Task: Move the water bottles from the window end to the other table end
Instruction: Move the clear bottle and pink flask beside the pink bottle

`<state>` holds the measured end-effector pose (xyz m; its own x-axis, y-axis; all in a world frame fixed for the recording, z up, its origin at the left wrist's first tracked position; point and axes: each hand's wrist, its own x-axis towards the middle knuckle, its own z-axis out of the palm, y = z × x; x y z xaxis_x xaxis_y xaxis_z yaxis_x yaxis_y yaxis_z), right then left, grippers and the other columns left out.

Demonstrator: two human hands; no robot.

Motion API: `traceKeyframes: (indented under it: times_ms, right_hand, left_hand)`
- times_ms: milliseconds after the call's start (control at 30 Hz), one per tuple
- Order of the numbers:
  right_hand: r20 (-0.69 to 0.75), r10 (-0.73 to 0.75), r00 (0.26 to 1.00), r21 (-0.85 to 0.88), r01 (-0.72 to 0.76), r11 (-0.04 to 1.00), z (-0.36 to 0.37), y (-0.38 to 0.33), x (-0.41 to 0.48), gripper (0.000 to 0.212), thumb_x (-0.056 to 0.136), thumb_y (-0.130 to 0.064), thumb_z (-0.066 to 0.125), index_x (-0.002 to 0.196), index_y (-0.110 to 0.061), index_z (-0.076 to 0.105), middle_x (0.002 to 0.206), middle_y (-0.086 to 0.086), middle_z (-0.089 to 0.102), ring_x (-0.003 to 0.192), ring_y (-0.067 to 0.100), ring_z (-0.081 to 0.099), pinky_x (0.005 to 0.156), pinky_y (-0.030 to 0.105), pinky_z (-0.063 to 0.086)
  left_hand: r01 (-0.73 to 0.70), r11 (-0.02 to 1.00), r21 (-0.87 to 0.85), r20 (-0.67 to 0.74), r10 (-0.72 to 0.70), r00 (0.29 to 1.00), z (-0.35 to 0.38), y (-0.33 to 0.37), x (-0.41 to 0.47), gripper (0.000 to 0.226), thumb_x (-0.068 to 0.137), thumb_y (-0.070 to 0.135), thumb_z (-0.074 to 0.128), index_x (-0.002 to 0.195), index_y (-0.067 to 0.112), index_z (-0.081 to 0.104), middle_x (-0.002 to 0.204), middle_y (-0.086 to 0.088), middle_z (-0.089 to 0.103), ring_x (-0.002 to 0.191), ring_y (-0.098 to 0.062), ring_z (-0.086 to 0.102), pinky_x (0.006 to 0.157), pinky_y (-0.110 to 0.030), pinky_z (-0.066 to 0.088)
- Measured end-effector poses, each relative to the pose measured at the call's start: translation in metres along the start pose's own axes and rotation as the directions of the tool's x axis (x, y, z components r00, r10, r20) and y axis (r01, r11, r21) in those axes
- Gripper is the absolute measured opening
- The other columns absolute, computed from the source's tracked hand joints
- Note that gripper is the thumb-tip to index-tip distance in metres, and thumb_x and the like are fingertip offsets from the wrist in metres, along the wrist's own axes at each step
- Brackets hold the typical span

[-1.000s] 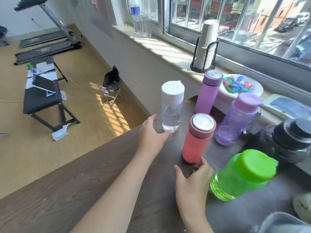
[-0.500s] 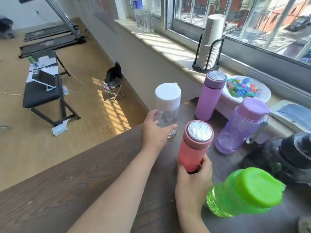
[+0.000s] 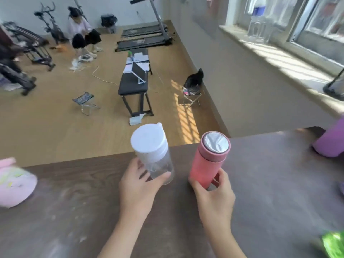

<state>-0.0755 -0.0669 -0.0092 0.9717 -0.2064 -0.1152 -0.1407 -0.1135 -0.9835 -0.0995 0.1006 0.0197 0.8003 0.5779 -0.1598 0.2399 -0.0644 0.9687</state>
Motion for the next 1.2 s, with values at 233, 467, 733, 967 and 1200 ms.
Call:
traceKeyframes:
  times_ms: [233,467,733,967,1200]
  right_hand:
    - [0.409,-0.066,0.910,-0.066,0.102,0.993,0.140,-0.015,-0.105,0.057,0.075,-0.020,0.089,0.124,-0.030,0.063,0.104,-0.022,0.070,0.095,-0.018,0.060,0.073,0.000,0.044]
    - [0.669,-0.084,0.738,-0.119,0.218,0.969,0.262,-0.020,-0.218,0.060,0.073,-0.024,0.088,0.127,-0.026,0.060,0.107,-0.019,0.070,0.094,-0.010,0.065,0.075,0.008,0.048]
    - [0.784,-0.118,0.609,-0.152,0.373,0.915,0.356,-0.014,-0.289,0.054,0.072,-0.027,0.087,0.118,-0.021,0.060,0.107,-0.003,0.071,0.096,0.016,0.066,0.083,0.037,0.056]
    - [0.788,-0.121,0.604,-0.190,0.425,0.885,0.388,-0.003,-0.306,0.059,0.072,-0.026,0.087,0.124,-0.015,0.059,0.112,0.004,0.069,0.100,0.024,0.065,0.085,0.041,0.055]
    - [0.770,-0.127,0.625,-0.215,0.442,0.871,0.391,-0.001,-0.301,0.060,0.072,-0.026,0.088,0.124,-0.017,0.059,0.112,0.003,0.070,0.102,0.025,0.065,0.087,0.044,0.055]
  left_hand:
    - [0.054,0.998,-0.010,-0.298,-0.054,0.953,-0.197,-0.041,-0.042,0.066,0.060,0.001,0.097,0.117,0.024,0.074,0.118,0.002,0.083,0.111,-0.009,0.079,0.106,-0.047,0.060]
    - [0.093,0.994,-0.062,-0.502,-0.112,0.857,-0.341,-0.085,-0.097,0.067,0.065,-0.006,0.094,0.118,0.030,0.075,0.115,0.015,0.083,0.108,-0.001,0.078,0.110,-0.044,0.057]
    - [0.139,0.971,-0.196,-0.586,-0.230,0.777,-0.435,-0.134,-0.126,0.071,0.062,-0.005,0.097,0.122,0.027,0.074,0.117,0.006,0.084,0.109,-0.013,0.080,0.106,-0.048,0.059]
    - [0.156,0.965,-0.212,-0.592,-0.254,0.765,-0.459,-0.157,-0.127,0.077,0.055,0.011,0.098,0.125,0.027,0.072,0.121,0.004,0.082,0.116,-0.017,0.078,0.108,-0.049,0.059]
    - [0.162,0.970,-0.179,-0.548,-0.236,0.803,-0.456,-0.159,-0.130,0.077,0.048,0.026,0.096,0.121,0.033,0.072,0.122,0.010,0.082,0.117,-0.011,0.077,0.102,-0.037,0.061]
